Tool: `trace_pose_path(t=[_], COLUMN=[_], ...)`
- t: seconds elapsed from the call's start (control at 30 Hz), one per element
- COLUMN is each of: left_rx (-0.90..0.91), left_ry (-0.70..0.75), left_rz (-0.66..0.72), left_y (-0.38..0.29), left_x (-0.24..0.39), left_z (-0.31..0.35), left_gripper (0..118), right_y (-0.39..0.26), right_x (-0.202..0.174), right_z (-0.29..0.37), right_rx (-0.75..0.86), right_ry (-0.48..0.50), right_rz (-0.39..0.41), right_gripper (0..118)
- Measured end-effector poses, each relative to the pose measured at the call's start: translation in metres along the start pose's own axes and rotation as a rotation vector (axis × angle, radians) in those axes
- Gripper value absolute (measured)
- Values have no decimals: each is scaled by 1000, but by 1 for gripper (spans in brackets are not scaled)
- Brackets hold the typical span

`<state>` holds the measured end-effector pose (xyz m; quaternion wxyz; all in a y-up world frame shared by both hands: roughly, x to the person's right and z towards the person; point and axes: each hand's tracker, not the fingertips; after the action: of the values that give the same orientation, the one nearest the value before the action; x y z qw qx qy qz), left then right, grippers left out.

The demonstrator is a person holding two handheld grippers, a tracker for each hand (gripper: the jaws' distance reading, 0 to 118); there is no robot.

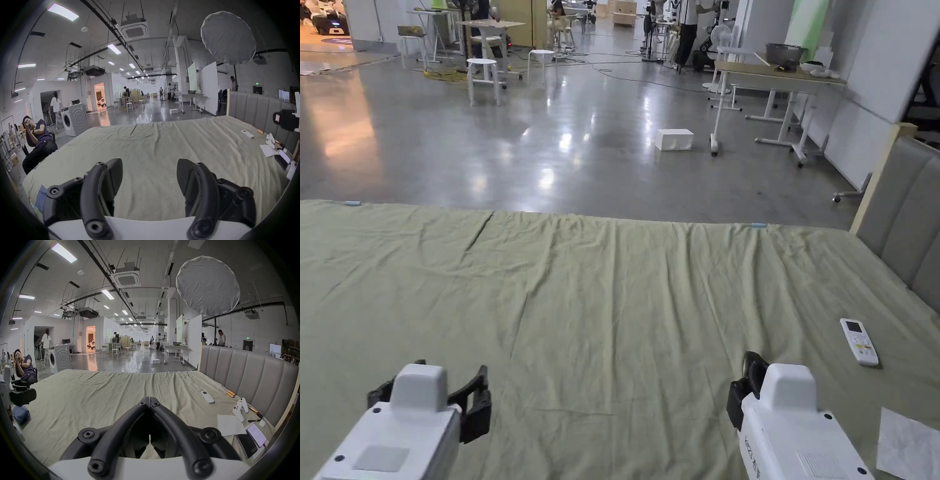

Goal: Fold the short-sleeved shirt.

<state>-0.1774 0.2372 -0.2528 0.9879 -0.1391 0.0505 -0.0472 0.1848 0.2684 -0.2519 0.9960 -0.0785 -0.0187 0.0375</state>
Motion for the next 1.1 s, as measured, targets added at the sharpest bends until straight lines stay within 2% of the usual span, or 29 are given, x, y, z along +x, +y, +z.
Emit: trace_pose_path(t=[0.03,0.1,0.13,0.2,0.27,0.33,0.73,1.1], left_rx=[22,56,63,57,64,69,78,72], left_ry=[-8,-8,0,-15,-11,9,43,46], left_rz=[2,2,6,45,75,76,115,83], left_y=[1,6,9,17,21,25,32,31], left_x=[5,20,22,26,27,31,32,32], left_z=[3,10,10,11,10,11,9,8], left_gripper=[63,29,18,17,6,1,1,1], right_y=[0,-2,-3,-4,-4,-4,-3,-3], right_x=[0,0,0,-1,0,-1,-2,-1], right_z=[1,2,2,2,2,1,-2,-4], right_rx=[1,6,10,13,17,18,32,27], right_ry=[-2,-6,-4,-9,-11,-13,-9,0], right_rz=[-4,-9,-10,-11,-23,-27,-31,-16], right_gripper=[0,0,0,0,0,0,0,0])
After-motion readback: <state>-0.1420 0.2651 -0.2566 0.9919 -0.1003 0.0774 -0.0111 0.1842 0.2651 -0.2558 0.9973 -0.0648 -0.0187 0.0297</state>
